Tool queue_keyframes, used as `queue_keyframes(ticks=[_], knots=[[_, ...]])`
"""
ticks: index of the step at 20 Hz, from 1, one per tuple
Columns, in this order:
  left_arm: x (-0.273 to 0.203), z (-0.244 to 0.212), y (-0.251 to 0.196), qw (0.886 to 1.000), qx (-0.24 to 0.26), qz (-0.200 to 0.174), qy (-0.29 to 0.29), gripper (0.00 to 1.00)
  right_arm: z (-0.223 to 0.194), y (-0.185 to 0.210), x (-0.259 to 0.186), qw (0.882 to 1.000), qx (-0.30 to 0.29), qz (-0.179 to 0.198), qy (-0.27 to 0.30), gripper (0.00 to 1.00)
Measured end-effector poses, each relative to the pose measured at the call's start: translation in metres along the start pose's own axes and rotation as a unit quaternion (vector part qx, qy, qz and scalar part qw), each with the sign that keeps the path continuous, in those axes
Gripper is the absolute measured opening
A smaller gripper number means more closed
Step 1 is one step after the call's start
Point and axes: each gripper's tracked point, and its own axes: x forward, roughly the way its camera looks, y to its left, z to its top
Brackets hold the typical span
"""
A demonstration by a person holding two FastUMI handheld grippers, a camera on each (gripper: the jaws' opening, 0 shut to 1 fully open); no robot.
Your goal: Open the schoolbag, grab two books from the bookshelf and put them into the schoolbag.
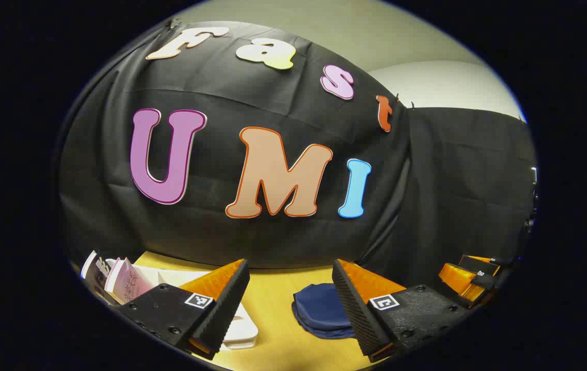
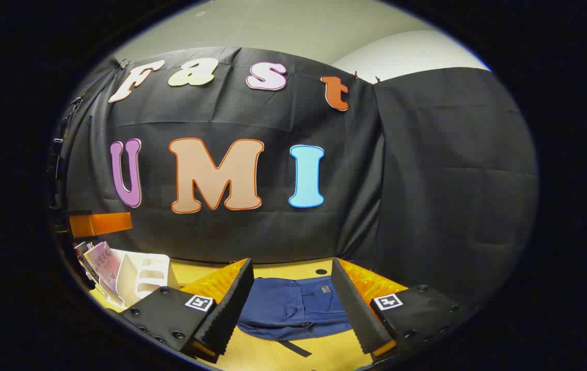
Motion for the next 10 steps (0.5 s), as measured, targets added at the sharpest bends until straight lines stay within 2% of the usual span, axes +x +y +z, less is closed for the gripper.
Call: queue_keyframes(ticks=[5, 6, 7, 10], knots=[[-0.0014, -0.0012, 0.004, 1.0, 0.021, 0.007, 0.0, 0.94, 0.003, 0.0035, 0.0001, 1.0, -0.003, 0.005, -0.005, 0.97], [-0.0018, -0.0053, 0.0045, 1.0, 0.023, 0.008, 0.004, 0.91, 0.0035, 0.0036, 0.0019, 1.0, -0.001, 0.006, -0.005, 0.96], [-0.0016, -0.0063, 0.0048, 1.0, 0.024, 0.009, 0.006, 0.94, 0.0042, 0.0046, 0.0019, 1.0, 0.0, 0.008, -0.006, 0.96], [-0.0025, -0.006, 0.0078, 1.0, 0.022, 0.016, 0.003, 0.94, 0.0042, 0.003, 0.003, 1.0, -0.002, 0.006, -0.007, 0.96]])
